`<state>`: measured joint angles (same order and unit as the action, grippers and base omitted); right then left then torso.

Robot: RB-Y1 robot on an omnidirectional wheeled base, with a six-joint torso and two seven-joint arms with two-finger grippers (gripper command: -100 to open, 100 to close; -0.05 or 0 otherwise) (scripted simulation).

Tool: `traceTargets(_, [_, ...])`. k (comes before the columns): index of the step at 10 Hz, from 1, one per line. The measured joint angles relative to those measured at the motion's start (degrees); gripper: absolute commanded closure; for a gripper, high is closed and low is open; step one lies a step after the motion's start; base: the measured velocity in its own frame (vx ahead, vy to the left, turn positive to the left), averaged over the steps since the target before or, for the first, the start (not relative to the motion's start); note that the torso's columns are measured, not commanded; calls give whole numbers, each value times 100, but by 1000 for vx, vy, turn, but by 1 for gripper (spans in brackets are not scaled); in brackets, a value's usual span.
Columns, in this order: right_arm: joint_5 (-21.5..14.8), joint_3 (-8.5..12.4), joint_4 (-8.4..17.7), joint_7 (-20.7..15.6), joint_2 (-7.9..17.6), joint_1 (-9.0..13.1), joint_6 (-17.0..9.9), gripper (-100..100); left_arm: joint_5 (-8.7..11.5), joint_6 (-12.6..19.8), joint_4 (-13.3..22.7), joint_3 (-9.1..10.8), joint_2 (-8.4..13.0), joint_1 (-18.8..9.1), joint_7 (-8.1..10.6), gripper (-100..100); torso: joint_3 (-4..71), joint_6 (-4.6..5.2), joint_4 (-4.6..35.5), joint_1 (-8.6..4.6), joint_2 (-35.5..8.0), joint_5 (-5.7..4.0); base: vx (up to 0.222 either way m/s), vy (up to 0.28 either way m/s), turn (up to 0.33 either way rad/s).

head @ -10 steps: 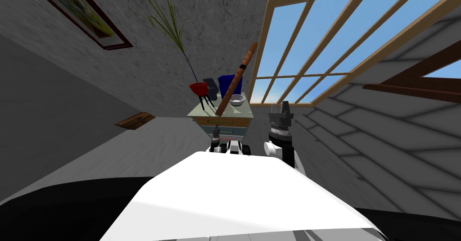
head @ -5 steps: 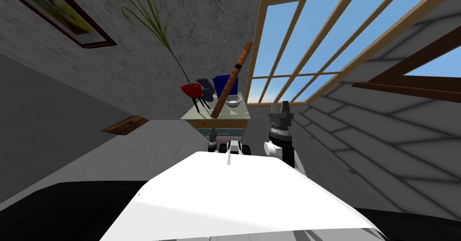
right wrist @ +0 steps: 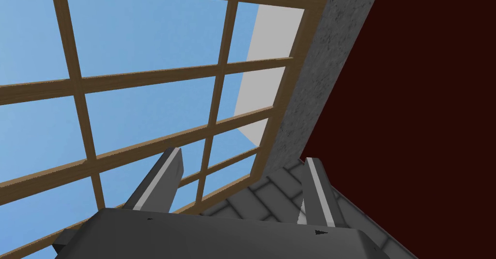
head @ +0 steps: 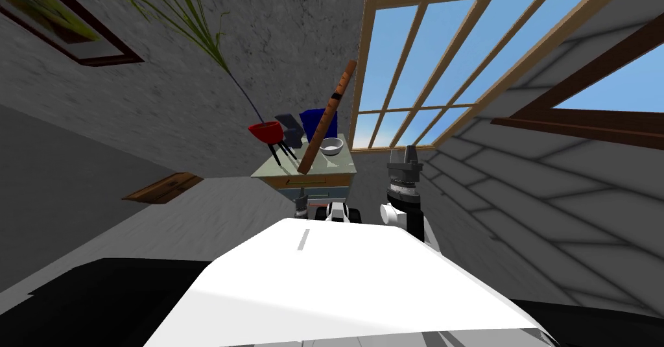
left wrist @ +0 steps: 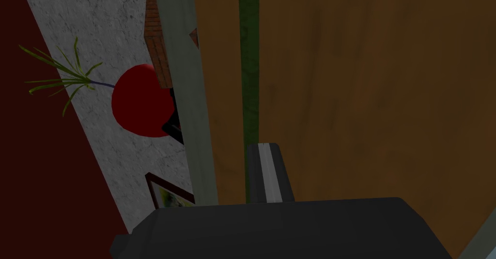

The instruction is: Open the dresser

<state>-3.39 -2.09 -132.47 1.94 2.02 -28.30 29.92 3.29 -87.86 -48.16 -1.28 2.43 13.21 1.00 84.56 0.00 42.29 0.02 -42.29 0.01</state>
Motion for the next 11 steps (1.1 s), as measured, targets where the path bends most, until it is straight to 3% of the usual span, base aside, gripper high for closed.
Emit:
traceTargets(3, [0,0,0,0,0,0,0,0,-347,-154,-165,458,-48,385,277,100,1,-1,0,-3,1,-1,35,-26,-43])
traceTargets(4, [0,0,0,0,0,0,0,0,-361,-174,-166,480,-48,398,302,-100,-2,0,1,4,-4,1,0,0,0])
traceTargets(8, [0,1,0,0,0,0,0,0,-347,-47,-292,490,392,377,335,-100,-2,0,1,3,-4,1,-24,24,10])
traceTargets(11, [0,1,0,0,0,0,0,0,-309,170,-430,521,405,284,407,-100,1,0,-1,-4,1,-1,-37,35,10])
